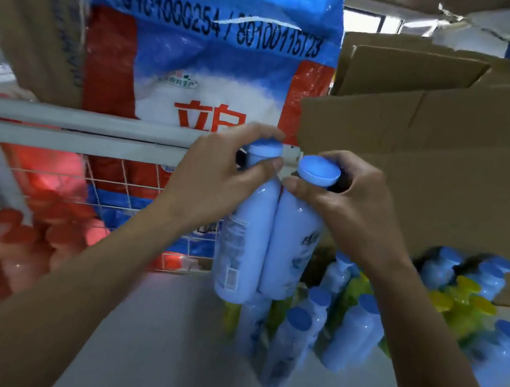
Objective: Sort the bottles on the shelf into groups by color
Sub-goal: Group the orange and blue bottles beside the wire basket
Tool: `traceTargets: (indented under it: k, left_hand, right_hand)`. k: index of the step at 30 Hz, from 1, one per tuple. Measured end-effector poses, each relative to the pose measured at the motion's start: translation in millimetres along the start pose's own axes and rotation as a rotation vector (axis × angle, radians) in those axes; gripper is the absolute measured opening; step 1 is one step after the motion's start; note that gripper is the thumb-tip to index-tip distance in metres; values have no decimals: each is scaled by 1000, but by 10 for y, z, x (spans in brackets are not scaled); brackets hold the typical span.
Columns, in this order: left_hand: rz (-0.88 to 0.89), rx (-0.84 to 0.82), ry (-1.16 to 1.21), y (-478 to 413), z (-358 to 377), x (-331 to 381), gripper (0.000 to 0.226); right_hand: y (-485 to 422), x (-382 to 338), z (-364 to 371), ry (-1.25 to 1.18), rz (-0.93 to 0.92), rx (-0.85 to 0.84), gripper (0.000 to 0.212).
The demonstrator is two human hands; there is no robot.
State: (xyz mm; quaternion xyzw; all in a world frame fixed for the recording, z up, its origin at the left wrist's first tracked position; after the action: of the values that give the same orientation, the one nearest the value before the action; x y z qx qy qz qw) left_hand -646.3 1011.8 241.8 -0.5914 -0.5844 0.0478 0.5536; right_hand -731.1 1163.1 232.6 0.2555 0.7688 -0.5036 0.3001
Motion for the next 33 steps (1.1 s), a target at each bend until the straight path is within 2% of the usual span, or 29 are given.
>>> traceTargets:
  k: [3,8,14,20,25,33]
  left_hand:
    - [-44,47,-11,198,-443,-111,27]
    - [-142,134,-56,658,-1260,-442,31]
    - [-279,184,-136,1285,-2373,-893,37]
    - [-349,211,-191,1852,-3283,-1258,31]
    - [-424,286,-235,2236,-3891,-1746,31]
    - [-556,384,-283,2540,-4286,-2541,35]
  right_hand:
    - [89,-201,416,-88,-1,-90,26]
    - [379,-556,1241,-144,16,-227,32]
    - [858,-1041,2361,-162,47,-332,30]
    - [1365,-1425,3333,-251,79,-442,26]
    - [1625,-1374,4129,-281,163,-471,35]
    - [1742,-1193,5038,-257,142,-527,39]
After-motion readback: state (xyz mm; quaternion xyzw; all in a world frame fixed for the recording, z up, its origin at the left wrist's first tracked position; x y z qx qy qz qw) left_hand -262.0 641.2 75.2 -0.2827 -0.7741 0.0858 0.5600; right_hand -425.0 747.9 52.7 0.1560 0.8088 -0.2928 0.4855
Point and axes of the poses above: each hand's wrist, its own y-axis away from the middle knuckle, its own z-axis out of the palm, x = y × z, the point moved 8 cm from there along -y, towards the middle knuckle, and after that the axes turned 6 degrees about x, right-handed, at the moved point
